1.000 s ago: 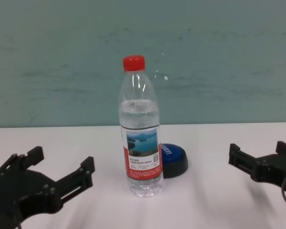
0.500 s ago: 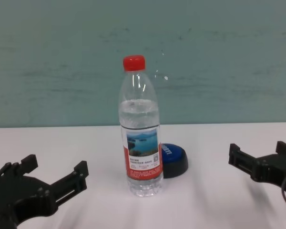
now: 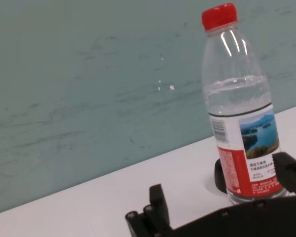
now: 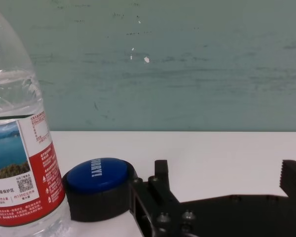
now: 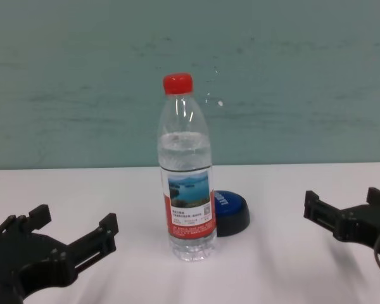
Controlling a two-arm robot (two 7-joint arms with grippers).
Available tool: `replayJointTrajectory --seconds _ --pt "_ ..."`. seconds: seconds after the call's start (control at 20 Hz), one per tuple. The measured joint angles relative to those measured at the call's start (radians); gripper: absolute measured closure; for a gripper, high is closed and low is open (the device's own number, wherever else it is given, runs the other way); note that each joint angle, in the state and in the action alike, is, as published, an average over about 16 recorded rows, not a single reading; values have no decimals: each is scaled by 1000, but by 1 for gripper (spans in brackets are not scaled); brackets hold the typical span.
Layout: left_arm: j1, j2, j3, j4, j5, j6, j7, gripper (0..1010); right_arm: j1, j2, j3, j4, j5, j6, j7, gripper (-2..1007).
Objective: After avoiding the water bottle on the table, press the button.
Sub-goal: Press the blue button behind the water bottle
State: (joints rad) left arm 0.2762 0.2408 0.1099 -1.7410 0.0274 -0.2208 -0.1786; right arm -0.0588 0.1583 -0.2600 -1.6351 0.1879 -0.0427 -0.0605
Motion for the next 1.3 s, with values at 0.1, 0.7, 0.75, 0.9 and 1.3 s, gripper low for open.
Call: replayJointTrajectory --seconds 0.1,0.7,0.75,0.9,1.3 --pt "0 0 0 0 0 0 0 10 0 0 0 0 0 0 0 1" --pt "0 1 1 0 1 -1 -1 10 -1 5 9 -25 -6 -1 14 1" --pt "0 1 1 0 1 -1 -1 10 -2 7 11 -33 -7 0 19 1" --pt "0 1 1 0 2 -1 -1 10 -4 15 19 -62 -6 11 40 1" --pt "0 1 1 0 2 -1 -1 10 -23 66 44 -178 5 83 140 1"
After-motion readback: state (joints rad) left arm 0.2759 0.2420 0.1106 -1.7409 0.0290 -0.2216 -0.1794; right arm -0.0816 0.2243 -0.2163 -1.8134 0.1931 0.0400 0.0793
